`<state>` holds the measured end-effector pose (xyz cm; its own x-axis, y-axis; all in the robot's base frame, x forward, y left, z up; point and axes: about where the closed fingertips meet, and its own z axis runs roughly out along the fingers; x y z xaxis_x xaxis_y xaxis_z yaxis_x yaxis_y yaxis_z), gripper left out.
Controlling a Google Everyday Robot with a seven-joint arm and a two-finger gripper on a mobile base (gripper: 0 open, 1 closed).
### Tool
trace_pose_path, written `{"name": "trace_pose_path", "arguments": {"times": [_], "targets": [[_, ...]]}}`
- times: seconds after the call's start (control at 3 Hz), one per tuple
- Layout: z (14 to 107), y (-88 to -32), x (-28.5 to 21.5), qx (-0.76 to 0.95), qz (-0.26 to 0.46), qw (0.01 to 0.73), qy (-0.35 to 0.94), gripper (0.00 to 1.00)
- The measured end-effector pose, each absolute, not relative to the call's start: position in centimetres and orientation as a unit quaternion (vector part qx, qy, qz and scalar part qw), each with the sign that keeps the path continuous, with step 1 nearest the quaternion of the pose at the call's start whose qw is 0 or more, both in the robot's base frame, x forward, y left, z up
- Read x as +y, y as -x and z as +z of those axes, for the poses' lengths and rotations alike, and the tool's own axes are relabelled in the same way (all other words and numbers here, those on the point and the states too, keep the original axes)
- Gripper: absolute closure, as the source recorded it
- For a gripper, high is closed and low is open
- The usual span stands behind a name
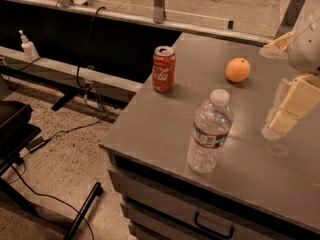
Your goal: Move water bottle near coke can
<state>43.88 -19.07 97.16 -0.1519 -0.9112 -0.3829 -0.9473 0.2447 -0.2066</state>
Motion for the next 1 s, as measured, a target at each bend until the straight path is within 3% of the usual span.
{"name": "trace_pose_path", "arguments": {"times": [1.0], "targets": [[95.9,-40.0,-15.0,0.709,0.248,0.287,0.595,0.0]]}}
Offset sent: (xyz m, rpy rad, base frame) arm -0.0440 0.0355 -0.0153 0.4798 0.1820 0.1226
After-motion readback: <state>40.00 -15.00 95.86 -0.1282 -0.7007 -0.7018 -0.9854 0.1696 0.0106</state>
